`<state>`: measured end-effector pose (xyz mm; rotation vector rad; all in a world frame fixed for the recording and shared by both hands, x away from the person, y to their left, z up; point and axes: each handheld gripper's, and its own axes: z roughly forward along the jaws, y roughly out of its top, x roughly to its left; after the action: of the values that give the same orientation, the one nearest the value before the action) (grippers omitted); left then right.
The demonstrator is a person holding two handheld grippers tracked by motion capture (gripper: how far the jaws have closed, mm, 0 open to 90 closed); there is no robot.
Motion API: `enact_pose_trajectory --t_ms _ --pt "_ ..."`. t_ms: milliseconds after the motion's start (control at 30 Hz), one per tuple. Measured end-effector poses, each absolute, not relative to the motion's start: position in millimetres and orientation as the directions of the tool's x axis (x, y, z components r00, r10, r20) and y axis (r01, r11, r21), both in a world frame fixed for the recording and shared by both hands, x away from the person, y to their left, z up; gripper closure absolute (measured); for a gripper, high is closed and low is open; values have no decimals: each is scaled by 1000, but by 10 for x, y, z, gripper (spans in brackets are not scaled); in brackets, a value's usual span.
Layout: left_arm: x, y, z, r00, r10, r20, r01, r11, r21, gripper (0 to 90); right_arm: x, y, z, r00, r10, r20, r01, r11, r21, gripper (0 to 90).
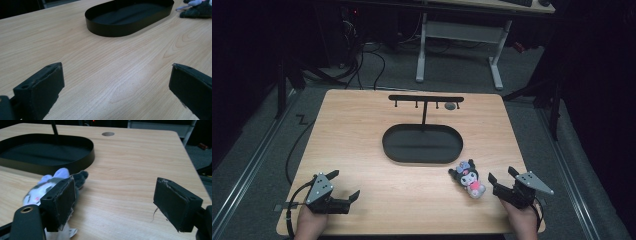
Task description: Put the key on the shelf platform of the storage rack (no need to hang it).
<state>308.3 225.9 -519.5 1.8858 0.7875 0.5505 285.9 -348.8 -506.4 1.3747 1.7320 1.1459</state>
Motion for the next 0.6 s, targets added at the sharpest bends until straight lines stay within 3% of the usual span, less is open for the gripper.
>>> enact_pose_trajectory --t_ms 200,600 --pt "3077 2199 -5159 713 695 93 237 -364 901 5 2816 -3429 -5060 -280 960 30 405 90 910 174" --pt "3128 2212 -5172 725 685 69 246 -352 903 15 2850 -3344 -5102 -282 959 30 408 91 908 173"
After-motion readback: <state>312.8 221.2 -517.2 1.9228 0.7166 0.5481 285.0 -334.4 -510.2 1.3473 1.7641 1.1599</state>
